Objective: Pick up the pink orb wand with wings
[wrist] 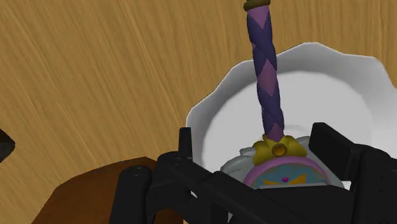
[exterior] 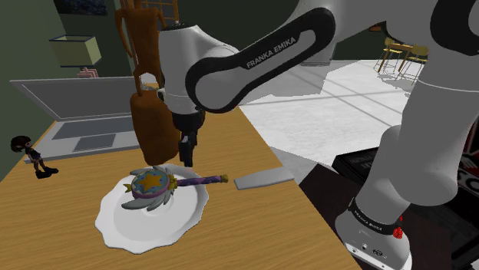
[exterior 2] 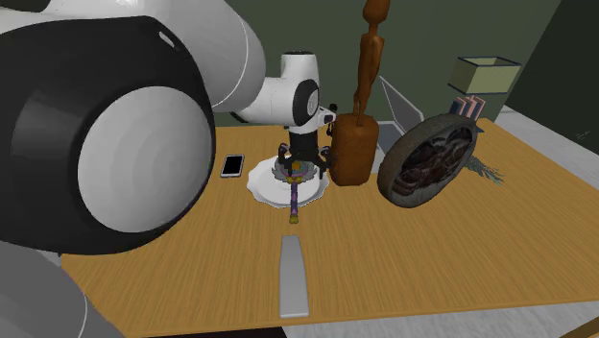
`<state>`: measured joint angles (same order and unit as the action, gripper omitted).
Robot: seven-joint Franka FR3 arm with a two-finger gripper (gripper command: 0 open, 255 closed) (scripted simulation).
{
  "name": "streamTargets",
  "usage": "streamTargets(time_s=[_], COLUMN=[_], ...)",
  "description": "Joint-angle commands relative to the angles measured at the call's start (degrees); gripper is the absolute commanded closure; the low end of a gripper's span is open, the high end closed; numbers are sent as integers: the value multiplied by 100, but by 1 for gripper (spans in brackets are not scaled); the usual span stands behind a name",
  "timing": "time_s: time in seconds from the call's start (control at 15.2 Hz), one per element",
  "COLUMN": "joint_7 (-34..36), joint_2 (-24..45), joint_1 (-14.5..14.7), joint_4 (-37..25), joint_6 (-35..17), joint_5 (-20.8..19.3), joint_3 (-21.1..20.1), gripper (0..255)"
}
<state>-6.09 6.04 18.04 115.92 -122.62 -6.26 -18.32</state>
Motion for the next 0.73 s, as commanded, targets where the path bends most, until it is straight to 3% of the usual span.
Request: streamTargets(time_s=[0.0, 0.2, 0.66], joint_7=[-52, -56, 75], joint_2=[238, 698, 999], joint_1=[116, 336, 397], joint_4=[-59, -264, -128], joint_6=[-115, -248, -645], joint_5=[-202, -556, -751], joint_3=[-83, -191, -147], gripper=[0, 0, 0])
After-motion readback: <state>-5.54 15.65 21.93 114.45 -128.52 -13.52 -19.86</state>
